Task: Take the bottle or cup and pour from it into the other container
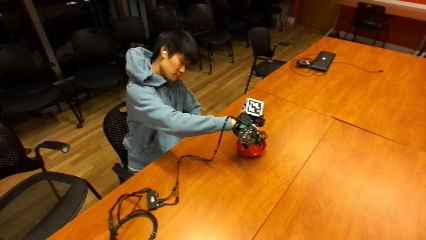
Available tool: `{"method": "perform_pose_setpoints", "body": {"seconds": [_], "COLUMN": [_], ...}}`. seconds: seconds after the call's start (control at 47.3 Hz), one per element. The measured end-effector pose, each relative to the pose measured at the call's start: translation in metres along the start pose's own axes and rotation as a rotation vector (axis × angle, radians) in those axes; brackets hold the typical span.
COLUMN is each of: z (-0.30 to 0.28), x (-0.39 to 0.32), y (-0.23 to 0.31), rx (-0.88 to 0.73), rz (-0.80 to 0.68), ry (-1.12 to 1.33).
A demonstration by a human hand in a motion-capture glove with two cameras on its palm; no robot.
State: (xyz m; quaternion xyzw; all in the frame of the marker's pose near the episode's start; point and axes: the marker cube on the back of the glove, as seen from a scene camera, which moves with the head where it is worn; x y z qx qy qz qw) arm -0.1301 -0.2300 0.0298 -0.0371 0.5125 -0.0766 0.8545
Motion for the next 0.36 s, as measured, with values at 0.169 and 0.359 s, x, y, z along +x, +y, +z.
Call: {"method": "perform_pose_setpoints", "body": {"seconds": [0.169, 0.359], "z": [-0.002, 0.003], "x": [-0.003, 0.013], "y": [-0.002, 0.005], "rx": [-0.013, 0.007], "rz": [-0.010, -0.023], "ry": [0.008, -0.038]}}
